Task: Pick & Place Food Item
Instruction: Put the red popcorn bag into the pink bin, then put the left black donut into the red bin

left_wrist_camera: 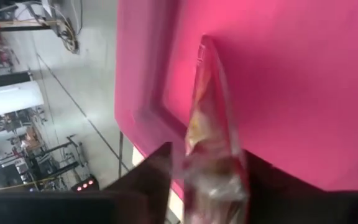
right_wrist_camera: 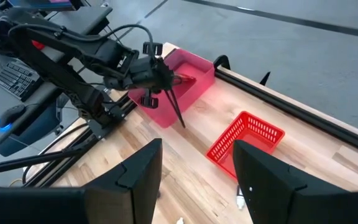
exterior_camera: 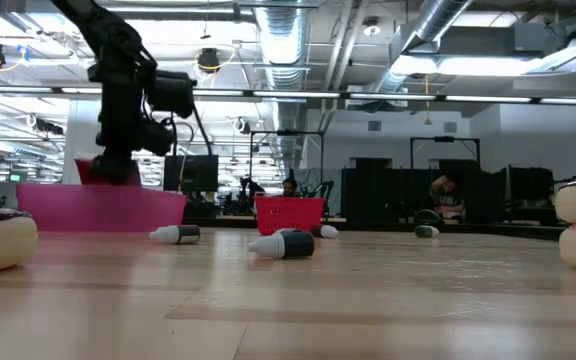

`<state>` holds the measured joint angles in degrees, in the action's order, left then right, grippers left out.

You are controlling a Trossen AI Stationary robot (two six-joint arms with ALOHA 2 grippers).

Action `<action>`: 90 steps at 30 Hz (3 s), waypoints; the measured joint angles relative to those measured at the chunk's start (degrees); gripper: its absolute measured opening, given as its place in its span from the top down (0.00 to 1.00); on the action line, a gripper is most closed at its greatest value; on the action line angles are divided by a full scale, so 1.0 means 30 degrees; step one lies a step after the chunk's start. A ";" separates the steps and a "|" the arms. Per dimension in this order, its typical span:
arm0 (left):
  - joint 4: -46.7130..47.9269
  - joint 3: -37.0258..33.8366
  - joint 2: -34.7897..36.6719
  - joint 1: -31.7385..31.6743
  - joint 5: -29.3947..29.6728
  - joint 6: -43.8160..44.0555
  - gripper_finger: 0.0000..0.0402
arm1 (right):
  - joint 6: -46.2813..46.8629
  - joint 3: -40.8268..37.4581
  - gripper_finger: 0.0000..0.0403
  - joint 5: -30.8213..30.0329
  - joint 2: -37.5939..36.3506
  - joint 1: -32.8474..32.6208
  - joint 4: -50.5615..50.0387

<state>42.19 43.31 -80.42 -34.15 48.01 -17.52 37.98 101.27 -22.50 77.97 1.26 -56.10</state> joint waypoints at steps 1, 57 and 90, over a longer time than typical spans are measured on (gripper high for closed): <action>0.0026 0.0000 0.0236 0.0000 -0.0097 0.0002 0.61 | 0.0064 0.0000 0.53 0.0000 0.0000 0.0000 0.0000; -0.0152 0.2839 0.4296 2.1984 -1.7053 1.7402 0.35 | 0.0771 -0.0007 0.53 -0.0677 -0.1734 -0.1268 -0.1624; -0.1113 0.5595 -0.4176 2.3890 -1.2766 1.3408 0.26 | 0.1722 -0.0007 0.53 -0.4233 -0.2040 -0.5329 -0.1734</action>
<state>38.85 60.10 -92.95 37.52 9.72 22.70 43.14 101.25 -35.20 71.85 -14.73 -61.30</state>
